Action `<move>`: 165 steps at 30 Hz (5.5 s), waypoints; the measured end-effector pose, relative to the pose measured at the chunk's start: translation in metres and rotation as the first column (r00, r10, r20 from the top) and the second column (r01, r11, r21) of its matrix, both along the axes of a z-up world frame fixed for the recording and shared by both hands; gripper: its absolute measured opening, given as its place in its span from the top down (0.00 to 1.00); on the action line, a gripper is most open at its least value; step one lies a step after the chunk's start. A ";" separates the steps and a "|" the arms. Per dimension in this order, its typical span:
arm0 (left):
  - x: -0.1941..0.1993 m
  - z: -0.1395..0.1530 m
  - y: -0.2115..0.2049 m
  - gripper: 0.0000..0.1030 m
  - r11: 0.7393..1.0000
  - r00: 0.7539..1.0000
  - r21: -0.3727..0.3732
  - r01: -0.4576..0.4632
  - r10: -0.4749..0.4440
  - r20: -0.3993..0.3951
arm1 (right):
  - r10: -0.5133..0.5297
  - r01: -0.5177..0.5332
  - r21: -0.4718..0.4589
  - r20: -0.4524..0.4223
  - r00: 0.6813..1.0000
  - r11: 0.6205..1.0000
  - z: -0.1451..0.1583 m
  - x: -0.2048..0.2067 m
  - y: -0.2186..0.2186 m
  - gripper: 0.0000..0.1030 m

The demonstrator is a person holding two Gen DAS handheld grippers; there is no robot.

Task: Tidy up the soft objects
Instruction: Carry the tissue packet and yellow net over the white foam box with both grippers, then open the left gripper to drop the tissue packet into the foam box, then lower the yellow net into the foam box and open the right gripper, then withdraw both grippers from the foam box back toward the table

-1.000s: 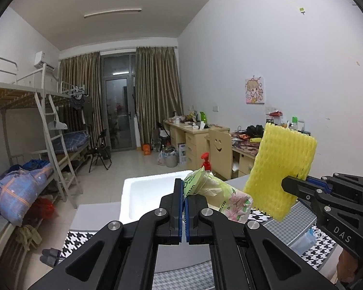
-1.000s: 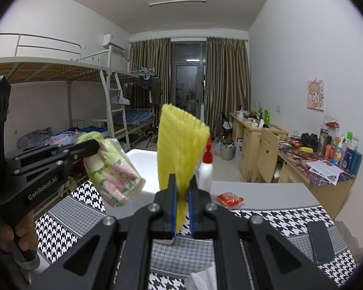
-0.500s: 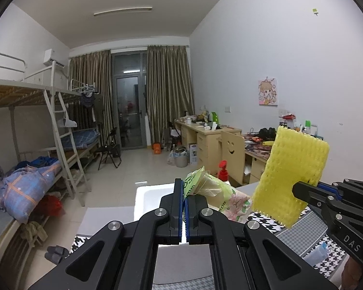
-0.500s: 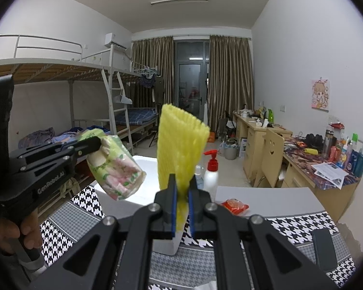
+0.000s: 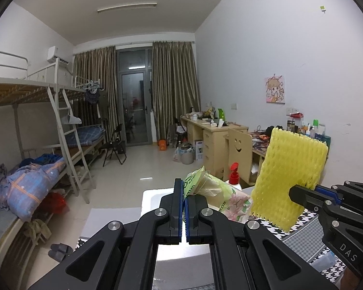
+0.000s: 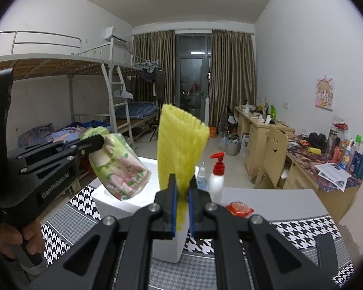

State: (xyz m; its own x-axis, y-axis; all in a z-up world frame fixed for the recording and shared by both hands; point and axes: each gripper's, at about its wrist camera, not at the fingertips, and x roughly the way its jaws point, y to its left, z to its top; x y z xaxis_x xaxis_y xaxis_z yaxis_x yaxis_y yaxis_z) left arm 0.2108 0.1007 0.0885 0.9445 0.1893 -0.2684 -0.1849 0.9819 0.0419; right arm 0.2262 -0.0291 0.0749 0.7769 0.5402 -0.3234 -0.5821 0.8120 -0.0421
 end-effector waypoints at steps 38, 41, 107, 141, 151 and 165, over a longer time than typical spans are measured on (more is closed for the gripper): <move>0.093 -0.036 0.040 0.98 0.997 0.979 -0.073 -0.038 0.023 -0.205 | -0.004 -0.006 -0.075 -0.121 0.993 0.997 -0.010 0.041 0.036 0.90; 0.095 -0.043 0.043 0.72 0.995 0.971 -0.091 -0.033 0.011 -0.238 | -0.006 -0.003 -0.075 -0.122 0.992 0.997 -0.008 0.045 0.036 0.90; -0.005 -0.029 0.092 0.01 0.975 0.974 -0.058 -0.214 0.209 -0.090 | 0.028 -0.055 -0.123 -0.207 0.978 0.991 -0.015 0.058 0.083 0.32; -0.066 -0.010 0.022 0.01 0.997 0.998 -0.038 -0.067 0.066 -0.013 | -0.009 0.009 0.003 -0.081 0.997 1.000 0.013 -0.014 0.005 0.22; -0.078 -0.012 0.000 0.01 0.999 1.000 -0.034 0.004 -0.003 0.006 | -0.046 0.046 -0.002 -0.063 0.997 0.999 0.006 -0.027 -0.019 0.21; -0.087 -0.021 -0.016 0.01 0.997 0.999 -0.050 0.052 -0.052 0.005 | -0.078 0.078 0.000 -0.035 0.996 0.997 -0.008 -0.049 -0.047 0.21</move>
State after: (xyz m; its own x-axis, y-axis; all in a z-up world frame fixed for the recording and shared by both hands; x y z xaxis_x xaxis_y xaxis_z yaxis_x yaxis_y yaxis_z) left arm 0.1234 0.0844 0.0671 0.9538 0.1259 -0.2727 -0.1332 0.9911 -0.0082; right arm 0.1768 -0.0765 0.0671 0.8050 0.4788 -0.3504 -0.5179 0.8552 -0.0211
